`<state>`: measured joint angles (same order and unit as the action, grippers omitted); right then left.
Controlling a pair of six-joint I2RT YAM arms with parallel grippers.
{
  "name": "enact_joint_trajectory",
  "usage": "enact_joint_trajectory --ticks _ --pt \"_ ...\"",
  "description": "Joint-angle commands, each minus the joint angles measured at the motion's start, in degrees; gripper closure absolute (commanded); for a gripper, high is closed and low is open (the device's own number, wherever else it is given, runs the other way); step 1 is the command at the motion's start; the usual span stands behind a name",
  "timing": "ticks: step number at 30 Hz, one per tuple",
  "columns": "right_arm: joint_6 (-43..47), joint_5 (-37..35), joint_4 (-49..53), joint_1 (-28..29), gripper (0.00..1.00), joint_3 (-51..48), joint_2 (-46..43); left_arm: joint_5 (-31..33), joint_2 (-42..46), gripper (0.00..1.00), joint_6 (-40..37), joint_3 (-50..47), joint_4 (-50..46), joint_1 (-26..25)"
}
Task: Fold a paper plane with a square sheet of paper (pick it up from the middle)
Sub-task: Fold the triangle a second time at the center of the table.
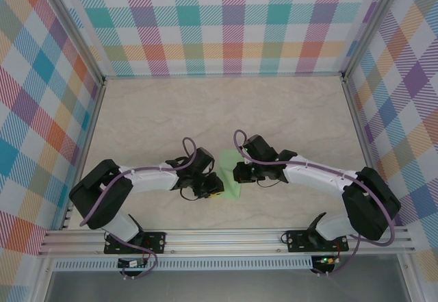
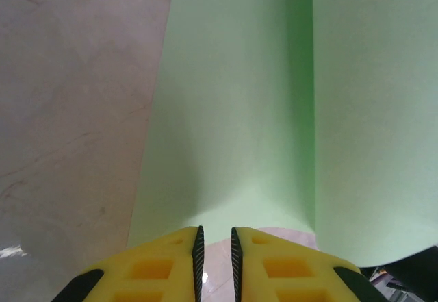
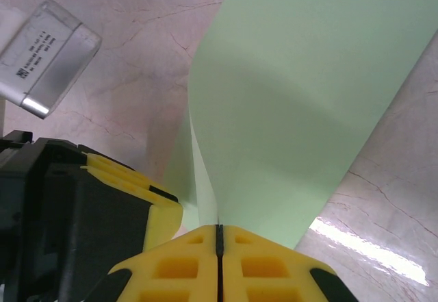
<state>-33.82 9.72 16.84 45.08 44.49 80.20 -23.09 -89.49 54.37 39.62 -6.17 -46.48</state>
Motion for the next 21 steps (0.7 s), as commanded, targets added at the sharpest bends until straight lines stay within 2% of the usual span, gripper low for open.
enact_joint_trajectory --ticks 1,7,17,21 --pt "-0.6 0.3 -0.3 -0.2 0.92 -0.9 0.2 1.3 -1.2 0.81 -1.1 2.3 -1.5 -0.9" --pt "-0.9 0.2 -0.4 -0.1 0.92 0.2 2.3 10.9 -2.5 0.84 -3.7 4.4 -12.8 -0.6" --pt "-1.8 5.4 -5.8 -0.2 0.91 2.7 6.3 18.7 0.4 0.85 -5.2 5.6 -19.4 1.2" --pt "-1.8 6.0 -5.8 -0.2 0.91 4.2 8.4 18.3 0.5 0.85 -5.6 6.1 -18.8 1.7"
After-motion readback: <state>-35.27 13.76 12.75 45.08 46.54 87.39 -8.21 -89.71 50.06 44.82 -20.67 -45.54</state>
